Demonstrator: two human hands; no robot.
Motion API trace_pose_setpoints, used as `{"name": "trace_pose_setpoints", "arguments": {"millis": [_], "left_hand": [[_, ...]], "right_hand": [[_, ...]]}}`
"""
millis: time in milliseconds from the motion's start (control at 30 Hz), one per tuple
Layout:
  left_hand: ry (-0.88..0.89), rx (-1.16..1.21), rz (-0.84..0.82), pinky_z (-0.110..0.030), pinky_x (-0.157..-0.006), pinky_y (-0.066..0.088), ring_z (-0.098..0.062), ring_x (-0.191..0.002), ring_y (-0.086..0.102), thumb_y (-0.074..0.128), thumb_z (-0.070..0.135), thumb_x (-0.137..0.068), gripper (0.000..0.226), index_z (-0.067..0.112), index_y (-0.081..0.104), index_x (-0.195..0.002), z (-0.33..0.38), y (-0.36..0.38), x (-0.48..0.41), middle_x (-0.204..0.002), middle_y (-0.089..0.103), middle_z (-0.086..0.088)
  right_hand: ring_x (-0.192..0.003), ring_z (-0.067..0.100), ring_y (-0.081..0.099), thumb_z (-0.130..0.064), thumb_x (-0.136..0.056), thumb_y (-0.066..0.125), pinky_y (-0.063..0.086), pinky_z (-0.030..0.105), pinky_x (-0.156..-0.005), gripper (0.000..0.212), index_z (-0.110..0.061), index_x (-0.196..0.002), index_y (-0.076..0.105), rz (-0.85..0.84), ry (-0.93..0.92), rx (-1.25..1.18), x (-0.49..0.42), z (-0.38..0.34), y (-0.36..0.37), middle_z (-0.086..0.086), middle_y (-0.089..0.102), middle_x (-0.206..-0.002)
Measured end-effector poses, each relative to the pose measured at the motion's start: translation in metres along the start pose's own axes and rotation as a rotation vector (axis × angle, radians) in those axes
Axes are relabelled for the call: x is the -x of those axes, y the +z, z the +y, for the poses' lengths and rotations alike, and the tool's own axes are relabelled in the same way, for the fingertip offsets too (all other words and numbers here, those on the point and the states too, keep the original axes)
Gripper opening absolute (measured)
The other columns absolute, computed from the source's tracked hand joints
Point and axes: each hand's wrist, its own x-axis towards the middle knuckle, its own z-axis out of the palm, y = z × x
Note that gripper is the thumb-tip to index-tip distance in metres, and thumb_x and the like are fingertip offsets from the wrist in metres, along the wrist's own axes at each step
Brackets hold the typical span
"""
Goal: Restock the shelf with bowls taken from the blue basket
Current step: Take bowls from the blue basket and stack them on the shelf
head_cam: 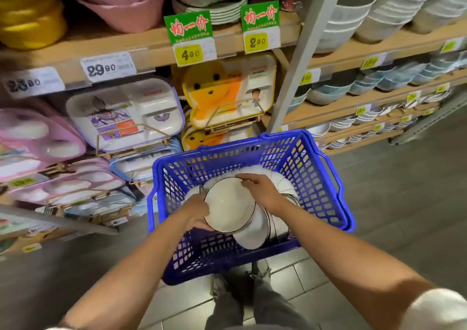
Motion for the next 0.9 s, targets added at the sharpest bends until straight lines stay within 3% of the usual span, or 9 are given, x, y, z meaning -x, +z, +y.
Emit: {"name": "trace_pose_setpoints", "arguments": {"millis": [67, 133, 333, 500, 600, 667, 767, 833, 900], "left_hand": [[0.075, -0.053, -0.03, -0.046, -0.081, 0.059, -0.032, -0.094, 0.066, 0.047, -0.007, -0.093, 0.03, 0.006, 0.054, -0.119, 0.026, -0.017, 0.016, -0.112, 0.064, -0.018], [0.111, 0.042, -0.064, -0.04, -0.07, 0.062, -0.029, -0.083, 0.068, 0.046, -0.009, -0.094, 0.031, 0.008, 0.055, -0.118, 0.054, -0.03, 0.034, -0.102, 0.065, -0.015], [0.339, 0.235, 0.123, -0.036, -0.053, 0.059, -0.036, -0.104, 0.061, 0.041, 0.018, -0.103, 0.026, 0.014, 0.052, -0.127, 0.128, -0.021, 0.088, -0.124, 0.057, -0.016], [0.576, 0.619, 0.179, -0.031, -0.067, 0.052, -0.018, -0.093, 0.062, 0.038, 0.035, -0.102, 0.025, 0.024, 0.061, -0.103, 0.173, 0.033, 0.123, -0.104, 0.066, 0.006], [0.631, 0.842, 0.1, -0.041, -0.087, 0.052, -0.023, -0.106, 0.063, 0.04, 0.043, -0.095, 0.041, 0.023, 0.061, -0.124, 0.2, 0.073, 0.138, -0.117, 0.068, -0.002], [0.674, 0.913, 0.152, -0.041, -0.092, 0.05, -0.024, -0.115, 0.058, 0.045, 0.046, -0.084, 0.054, 0.022, 0.053, -0.132, 0.221, 0.098, 0.148, -0.128, 0.061, -0.004], [0.786, 0.967, 0.235, -0.026, -0.071, 0.048, -0.013, -0.102, 0.057, 0.049, 0.041, -0.074, 0.062, 0.021, 0.052, -0.133, 0.254, 0.142, 0.164, -0.123, 0.057, -0.002], [0.851, 1.007, 0.278, -0.021, -0.068, 0.047, -0.003, -0.093, 0.059, 0.051, 0.034, -0.079, 0.045, 0.026, 0.058, -0.122, 0.273, 0.171, 0.168, -0.111, 0.06, 0.005], [0.889, 1.02, 0.353, -0.015, -0.069, 0.046, 0.008, -0.089, 0.057, 0.052, 0.029, -0.085, 0.027, 0.035, 0.059, -0.111, 0.292, 0.201, 0.174, -0.103, 0.06, 0.015]], "right_hand": [[-0.114, 0.02, 0.058, -0.013, -0.097, 0.047, 0.044, 0.023, -0.086, 0.034, -0.019, -0.125, 0.065, -0.011, -0.006, -0.259, 0.009, -0.023, -0.008, 0.0, 0.063, -0.124], [-0.108, 0.018, 0.058, -0.013, -0.095, 0.044, 0.046, 0.027, -0.083, 0.038, -0.025, -0.124, 0.065, 0.012, -0.032, -0.394, 0.019, -0.049, -0.017, 0.001, 0.061, -0.123], [-0.104, 0.025, 0.058, -0.017, -0.091, 0.04, 0.053, 0.036, -0.078, 0.038, -0.032, -0.112, 0.068, 0.197, -0.133, -0.679, 0.053, -0.112, -0.06, 0.0, 0.063, -0.117], [-0.114, 0.033, 0.059, -0.009, -0.091, 0.038, 0.052, 0.045, -0.093, 0.04, -0.015, -0.123, 0.063, 0.317, -0.272, -0.905, 0.084, -0.143, -0.108, 0.013, 0.062, -0.126], [-0.108, 0.032, 0.062, -0.009, -0.091, 0.041, 0.052, 0.047, -0.092, 0.033, -0.019, -0.105, 0.069, 0.419, -0.327, -0.998, 0.103, -0.154, -0.136, 0.013, 0.067, -0.116], [-0.107, 0.033, 0.062, -0.01, -0.091, 0.04, 0.051, 0.049, -0.093, 0.034, -0.016, -0.111, 0.067, 0.48, -0.345, -1.014, 0.113, -0.159, -0.156, 0.014, 0.067, -0.114], [-0.108, 0.034, 0.061, -0.012, -0.09, 0.04, 0.048, 0.051, -0.096, 0.03, -0.017, -0.102, 0.068, 0.579, -0.372, -1.011, 0.128, -0.159, -0.194, 0.012, 0.068, -0.108], [-0.107, 0.033, 0.061, -0.011, -0.09, 0.039, 0.048, 0.049, -0.095, 0.03, -0.021, -0.092, 0.068, 0.624, -0.408, -0.991, 0.137, -0.158, -0.221, 0.007, 0.067, -0.101], [-0.106, 0.029, 0.06, -0.01, -0.092, 0.037, 0.051, 0.044, -0.09, 0.035, -0.02, -0.11, 0.066, 0.651, -0.441, -0.964, 0.145, -0.155, -0.252, 0.008, 0.065, -0.109]]}}
